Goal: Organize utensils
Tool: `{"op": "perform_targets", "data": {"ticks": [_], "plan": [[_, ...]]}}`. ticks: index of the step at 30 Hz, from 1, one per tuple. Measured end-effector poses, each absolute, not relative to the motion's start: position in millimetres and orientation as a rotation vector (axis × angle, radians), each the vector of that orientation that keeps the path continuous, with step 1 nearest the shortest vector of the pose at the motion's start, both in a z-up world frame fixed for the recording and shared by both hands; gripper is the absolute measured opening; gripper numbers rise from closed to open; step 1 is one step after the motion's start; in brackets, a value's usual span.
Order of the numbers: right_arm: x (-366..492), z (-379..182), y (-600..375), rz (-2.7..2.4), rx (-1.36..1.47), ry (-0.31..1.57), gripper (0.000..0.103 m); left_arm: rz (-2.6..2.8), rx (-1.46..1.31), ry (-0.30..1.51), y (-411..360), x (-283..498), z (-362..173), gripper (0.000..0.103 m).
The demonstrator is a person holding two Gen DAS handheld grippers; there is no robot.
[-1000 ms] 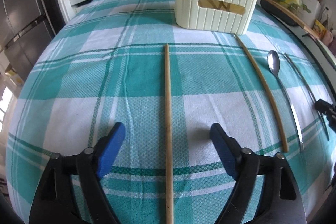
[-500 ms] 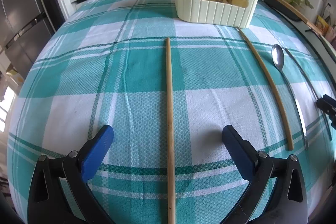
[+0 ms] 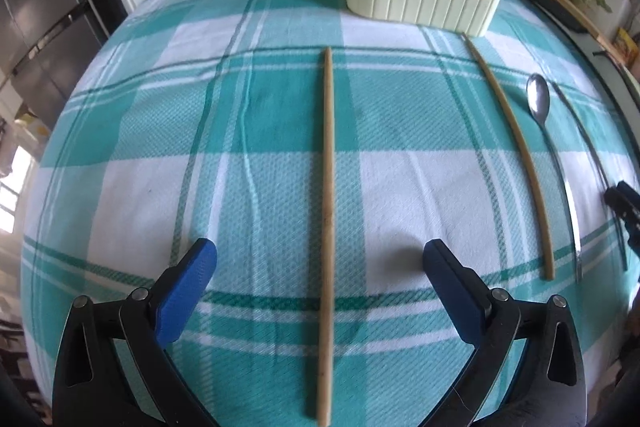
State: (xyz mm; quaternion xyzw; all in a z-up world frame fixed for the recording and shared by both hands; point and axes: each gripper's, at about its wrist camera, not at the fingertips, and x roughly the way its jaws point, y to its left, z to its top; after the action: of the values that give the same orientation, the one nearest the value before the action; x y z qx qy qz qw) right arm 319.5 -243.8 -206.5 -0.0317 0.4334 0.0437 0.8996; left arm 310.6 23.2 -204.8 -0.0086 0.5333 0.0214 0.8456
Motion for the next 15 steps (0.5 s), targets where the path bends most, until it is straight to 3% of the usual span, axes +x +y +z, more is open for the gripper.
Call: {"op": "perform_targets", "data": {"ticks": [15], "plan": [[317.6,-206.3,-243.8,0.088,-0.065,0.891,0.050,0.000,0.000,1.047,33.9,300.0,-207.0,0.103]]}}
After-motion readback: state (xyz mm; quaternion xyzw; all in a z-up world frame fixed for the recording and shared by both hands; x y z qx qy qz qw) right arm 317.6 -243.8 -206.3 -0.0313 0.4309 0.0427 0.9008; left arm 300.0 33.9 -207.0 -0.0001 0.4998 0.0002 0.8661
